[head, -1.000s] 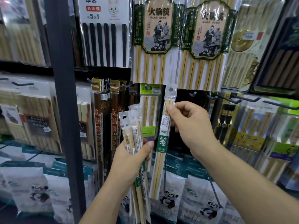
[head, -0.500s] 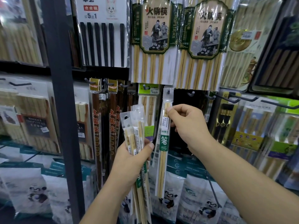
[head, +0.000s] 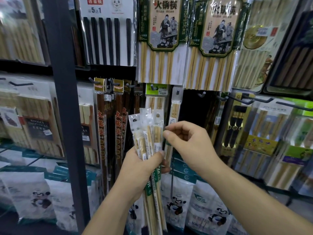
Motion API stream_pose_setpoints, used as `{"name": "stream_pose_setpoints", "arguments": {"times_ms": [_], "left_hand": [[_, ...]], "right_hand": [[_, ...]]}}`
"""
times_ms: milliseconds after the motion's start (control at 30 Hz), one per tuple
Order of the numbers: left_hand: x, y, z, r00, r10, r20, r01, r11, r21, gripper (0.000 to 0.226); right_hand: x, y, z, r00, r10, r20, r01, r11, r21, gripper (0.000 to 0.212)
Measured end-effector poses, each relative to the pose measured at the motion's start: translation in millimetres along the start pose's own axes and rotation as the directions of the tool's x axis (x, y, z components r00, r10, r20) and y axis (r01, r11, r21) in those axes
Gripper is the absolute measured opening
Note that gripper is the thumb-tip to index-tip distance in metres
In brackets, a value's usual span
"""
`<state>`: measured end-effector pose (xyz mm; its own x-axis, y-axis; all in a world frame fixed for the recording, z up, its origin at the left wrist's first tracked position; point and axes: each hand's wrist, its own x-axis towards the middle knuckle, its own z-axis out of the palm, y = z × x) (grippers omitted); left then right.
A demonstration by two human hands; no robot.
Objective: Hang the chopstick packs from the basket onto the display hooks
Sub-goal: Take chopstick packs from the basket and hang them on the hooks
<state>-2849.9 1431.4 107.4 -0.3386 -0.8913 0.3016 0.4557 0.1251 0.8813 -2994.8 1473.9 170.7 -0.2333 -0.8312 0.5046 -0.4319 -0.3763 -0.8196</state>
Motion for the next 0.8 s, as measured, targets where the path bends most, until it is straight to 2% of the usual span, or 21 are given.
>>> {"name": "stream_pose_setpoints", "arguments": {"times_ms": [67, 167, 367, 433, 500, 567, 733, 800], "left_hand": [[-0.8, 0.4, 0.3, 0.998, 0.026, 0.058, -0.027, 1.000, 0.007, 0.022], [-0.9, -0.1, 0.3, 0.993, 0.076, 0.091, -0.079, 0.997, 0.027, 0.032], [0.6, -0.9, -3.3, 0.992, 0.118, -0.048, -0.112, 0.988, 0.105, 0.022], [1.6, -0.1, -5.3, 0.990, 0.116, -0.081, -0.109, 0.990, 0.088, 0.007], [2.1, 1.6, -7.1, 0.992, 0.063, -0.110, -0.059, 0.998, 0.036, 0.014], [3.4, 0.8, -11.5, 0.989, 0.041, -0.139, -0.031, 0.997, 0.068, 0.016], [3.0, -2.6, -15.8, 0.993, 0.053, -0.106, -0.036, 0.987, 0.158, 0.011], [1.8, -3.2, -14.3, 0.995, 0.046, -0.088, -0.030, 0.985, 0.170, 0.016]], "right_hand": [[-4.0, -1.5, 3.7, 0.998, 0.035, 0.045, -0.036, 0.999, 0.026, 0.013], [-4.3, -3.6, 4.5, 0.995, 0.080, 0.051, -0.083, 0.995, 0.063, 0.011], [0.2, -3.0, -4.5, 1.000, 0.027, 0.005, -0.027, 1.000, 0.013, 0.008], [3.8, -4.7, -7.7, 1.000, -0.005, -0.028, 0.005, 1.000, 0.008, 0.007], [8.9, -7.4, -11.0, 0.996, -0.041, -0.077, 0.042, 0.999, 0.007, 0.010], [16.2, -10.5, -15.3, 0.989, -0.083, -0.126, 0.079, 0.996, -0.043, 0.012], [31.9, -20.4, -19.0, 0.979, -0.117, -0.168, 0.108, 0.992, -0.061, 0.009], [35.2, -22.4, -16.3, 0.981, -0.097, -0.169, 0.087, 0.994, -0.064, 0.010]]}}
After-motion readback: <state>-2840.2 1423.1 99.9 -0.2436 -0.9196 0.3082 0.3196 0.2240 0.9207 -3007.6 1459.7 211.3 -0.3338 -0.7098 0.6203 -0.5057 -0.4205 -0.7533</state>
